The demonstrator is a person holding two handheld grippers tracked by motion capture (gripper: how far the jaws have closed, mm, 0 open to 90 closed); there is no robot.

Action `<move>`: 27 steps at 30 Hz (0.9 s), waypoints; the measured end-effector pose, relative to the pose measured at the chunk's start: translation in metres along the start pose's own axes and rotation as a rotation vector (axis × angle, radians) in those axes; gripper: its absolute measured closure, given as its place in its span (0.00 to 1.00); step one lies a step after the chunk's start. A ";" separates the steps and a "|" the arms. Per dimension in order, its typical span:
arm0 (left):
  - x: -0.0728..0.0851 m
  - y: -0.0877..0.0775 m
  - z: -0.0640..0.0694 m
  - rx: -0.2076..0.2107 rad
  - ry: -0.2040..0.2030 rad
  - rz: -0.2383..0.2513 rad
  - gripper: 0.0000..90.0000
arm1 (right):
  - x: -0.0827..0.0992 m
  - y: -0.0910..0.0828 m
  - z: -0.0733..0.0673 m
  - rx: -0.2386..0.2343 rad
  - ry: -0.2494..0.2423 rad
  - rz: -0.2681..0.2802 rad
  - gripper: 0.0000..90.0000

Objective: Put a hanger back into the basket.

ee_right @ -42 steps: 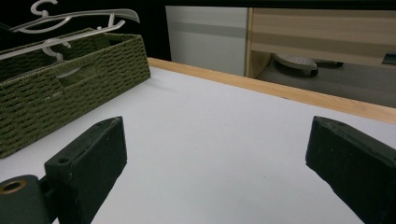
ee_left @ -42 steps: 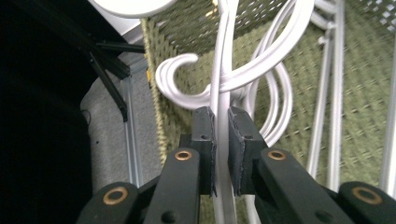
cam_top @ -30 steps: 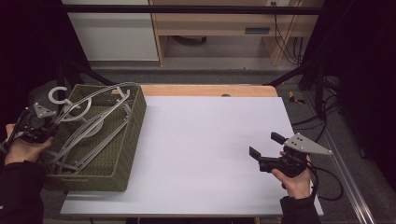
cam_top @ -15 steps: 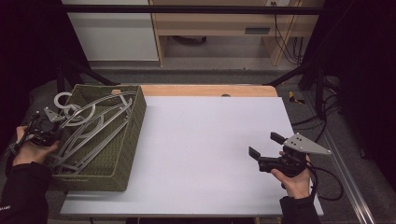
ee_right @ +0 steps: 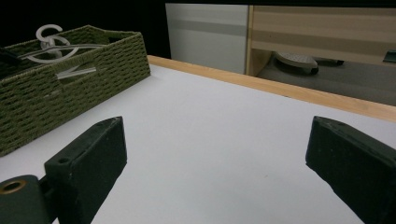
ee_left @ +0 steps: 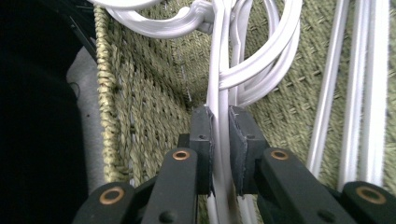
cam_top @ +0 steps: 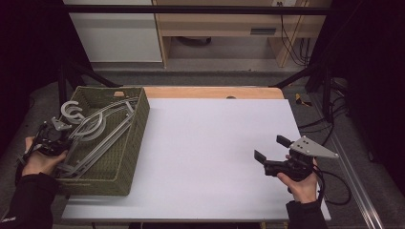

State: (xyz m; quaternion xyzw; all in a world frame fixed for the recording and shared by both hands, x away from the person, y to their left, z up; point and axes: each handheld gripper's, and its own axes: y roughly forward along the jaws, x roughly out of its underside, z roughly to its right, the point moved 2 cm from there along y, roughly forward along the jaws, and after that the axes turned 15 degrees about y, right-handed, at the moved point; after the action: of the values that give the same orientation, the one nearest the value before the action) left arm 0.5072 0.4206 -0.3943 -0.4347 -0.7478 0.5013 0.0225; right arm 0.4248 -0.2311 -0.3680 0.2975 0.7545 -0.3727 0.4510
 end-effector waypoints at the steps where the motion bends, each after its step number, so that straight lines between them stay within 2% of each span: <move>1: 0.000 -0.001 0.000 0.028 0.005 -0.014 0.89 | 0.000 0.000 0.000 0.002 0.000 0.002 0.06; 3: 0.000 -0.002 0.002 0.046 0.026 -0.017 0.88 | 0.000 0.000 -0.001 0.001 0.001 0.003 0.06; 5: 0.001 -0.005 0.004 0.047 0.027 -0.011 0.84 | -0.001 0.000 -0.001 -0.003 0.001 0.005 0.06; 7: 0.001 -0.010 0.003 0.079 -0.003 0.044 0.80 | -0.001 -0.001 -0.001 -0.001 -0.001 0.006 0.06; 11: -0.001 -0.030 0.004 0.100 -0.071 0.165 0.67 | -0.001 0.000 -0.001 -0.002 0.000 0.008 0.06; 12: -0.003 -0.037 0.006 0.110 -0.087 0.217 0.65 | -0.001 0.000 -0.002 -0.002 0.000 0.008 0.06; 13: -0.005 -0.042 0.008 0.121 -0.094 0.248 0.62 | -0.001 0.000 -0.002 -0.001 -0.001 0.009 0.06; 16: -0.012 -0.059 0.020 0.149 -0.138 0.390 0.54 | -0.001 -0.001 -0.002 -0.002 0.002 0.007 0.06; 19: -0.020 -0.075 0.036 0.199 -0.171 0.523 0.46 | -0.001 -0.001 -0.002 0.000 -0.001 0.009 0.06; 22: -0.029 -0.087 0.055 0.253 -0.194 0.634 0.36 | -0.001 0.000 -0.002 0.002 0.001 0.009 0.06; 27: -0.043 -0.098 0.087 0.305 -0.195 0.733 0.20 | 0.000 -0.001 -0.002 0.003 0.000 0.009 0.05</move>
State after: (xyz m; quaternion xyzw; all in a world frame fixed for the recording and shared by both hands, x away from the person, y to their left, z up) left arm 0.4314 0.3163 -0.3447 -0.6147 -0.4588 0.6201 -0.1645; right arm 0.4235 -0.2300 -0.3669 0.3015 0.7526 -0.3717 0.4523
